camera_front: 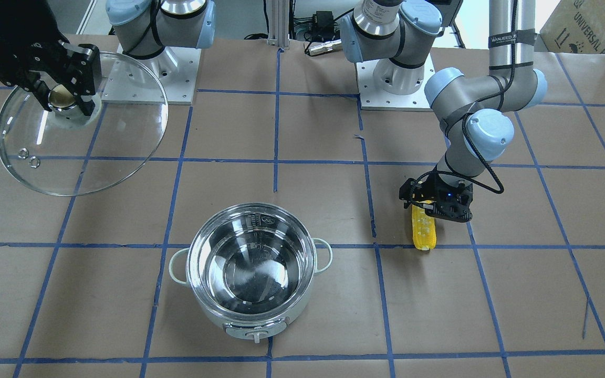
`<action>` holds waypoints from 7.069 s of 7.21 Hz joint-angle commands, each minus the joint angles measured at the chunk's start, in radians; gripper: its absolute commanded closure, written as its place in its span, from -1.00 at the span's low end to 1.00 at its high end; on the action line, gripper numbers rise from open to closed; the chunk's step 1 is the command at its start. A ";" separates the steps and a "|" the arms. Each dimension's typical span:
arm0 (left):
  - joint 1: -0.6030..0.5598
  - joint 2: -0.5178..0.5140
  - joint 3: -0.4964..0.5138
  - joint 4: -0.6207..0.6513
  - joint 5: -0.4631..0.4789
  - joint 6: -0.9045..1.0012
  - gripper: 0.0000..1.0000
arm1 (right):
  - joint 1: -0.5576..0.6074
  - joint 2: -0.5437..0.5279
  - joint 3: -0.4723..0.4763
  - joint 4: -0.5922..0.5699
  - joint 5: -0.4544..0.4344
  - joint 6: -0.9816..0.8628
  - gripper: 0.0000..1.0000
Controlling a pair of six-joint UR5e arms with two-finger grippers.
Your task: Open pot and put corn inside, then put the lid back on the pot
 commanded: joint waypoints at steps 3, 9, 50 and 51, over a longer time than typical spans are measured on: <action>0.001 -0.004 0.002 0.024 -0.002 -0.001 -1.00 | 0.002 -0.041 0.088 -0.062 0.000 -0.032 0.30; -0.009 -0.007 -0.007 0.043 -0.044 -0.031 -0.74 | 0.002 -0.038 0.117 -0.195 -0.003 -0.032 0.30; -0.194 0.017 0.792 -0.945 0.065 -0.272 -1.00 | 0.345 0.257 0.157 -0.576 -0.047 0.331 0.29; -0.196 0.026 0.794 -0.944 0.066 -0.272 -1.00 | 0.351 0.274 0.157 -0.591 -0.044 0.331 0.29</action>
